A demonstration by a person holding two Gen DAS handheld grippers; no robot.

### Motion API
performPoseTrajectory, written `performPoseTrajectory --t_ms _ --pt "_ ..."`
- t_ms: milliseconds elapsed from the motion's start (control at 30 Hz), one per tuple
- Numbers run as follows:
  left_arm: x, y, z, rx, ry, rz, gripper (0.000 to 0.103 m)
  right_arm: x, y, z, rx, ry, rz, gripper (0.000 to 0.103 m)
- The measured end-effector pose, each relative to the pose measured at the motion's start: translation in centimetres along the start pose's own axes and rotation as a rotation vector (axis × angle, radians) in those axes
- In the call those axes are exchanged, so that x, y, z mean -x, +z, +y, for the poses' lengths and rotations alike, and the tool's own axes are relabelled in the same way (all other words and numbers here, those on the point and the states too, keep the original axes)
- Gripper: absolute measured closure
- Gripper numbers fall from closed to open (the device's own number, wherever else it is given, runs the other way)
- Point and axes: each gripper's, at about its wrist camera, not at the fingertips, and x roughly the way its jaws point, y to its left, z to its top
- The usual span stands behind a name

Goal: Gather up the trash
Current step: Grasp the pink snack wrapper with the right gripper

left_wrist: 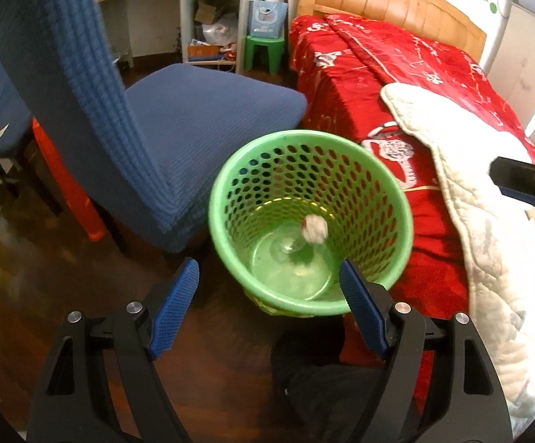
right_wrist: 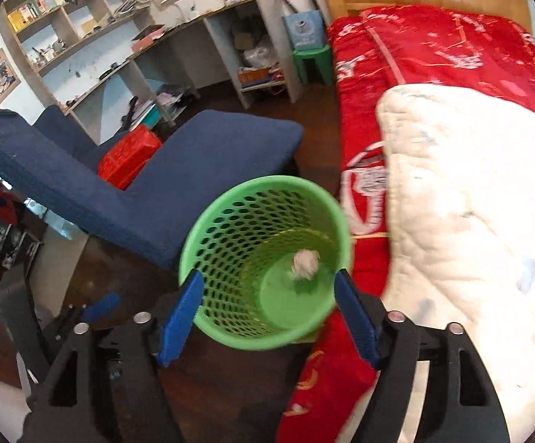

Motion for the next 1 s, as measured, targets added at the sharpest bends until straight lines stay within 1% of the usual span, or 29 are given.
performPoseTrajectory --t_ms 100,200,400,533,633,767,833,900,1000 --pt "0.4 -0.1 -1.3 -0.022 -0.011 -0.002 0.025 2.6 -1.1 -1.7 -0.019 -0.031 -0.029 0.030" --pt "0.8 -0.2 -2.8 -0.039 -0.031 -0.003 0.025 5.4 -2.6 -3.4 -0.038 -0.066 -0.059 0.027" --pt "2.0 -0.3 -6.8 -0.090 -0.086 -0.016 0.025 11.3 -6.2 -7.4 -0.058 -0.183 -0.122 0.025" --pt "3.0 -0.7 -9.9 -0.144 -0.130 -0.023 0.025 14.7 -8.3 -9.9 -0.092 -0.235 -0.147 0.025" --pt "3.6 -1.1 -12.2 -0.184 -0.157 -0.028 0.025 17.2 -10.0 -11.8 -0.106 -0.300 -0.166 0.025" --pt "4.2 -1.4 -14.5 -0.215 -0.187 -0.023 0.025 19.9 -11.8 -14.8 -0.120 -0.384 -0.173 0.024" --pt "4.5 -1.6 -15.3 -0.227 -0.203 -0.019 0.025 21.0 -12.7 -16.4 -0.128 -0.427 -0.171 0.019" --pt "4.7 -2.0 -16.3 -0.241 -0.209 -0.020 0.025 21.8 -13.1 -17.8 -0.135 -0.458 -0.170 0.017" --pt "4.9 -2.4 -17.6 -0.264 -0.219 -0.014 0.025 22.1 -13.5 -20.1 -0.132 -0.488 -0.133 0.015"
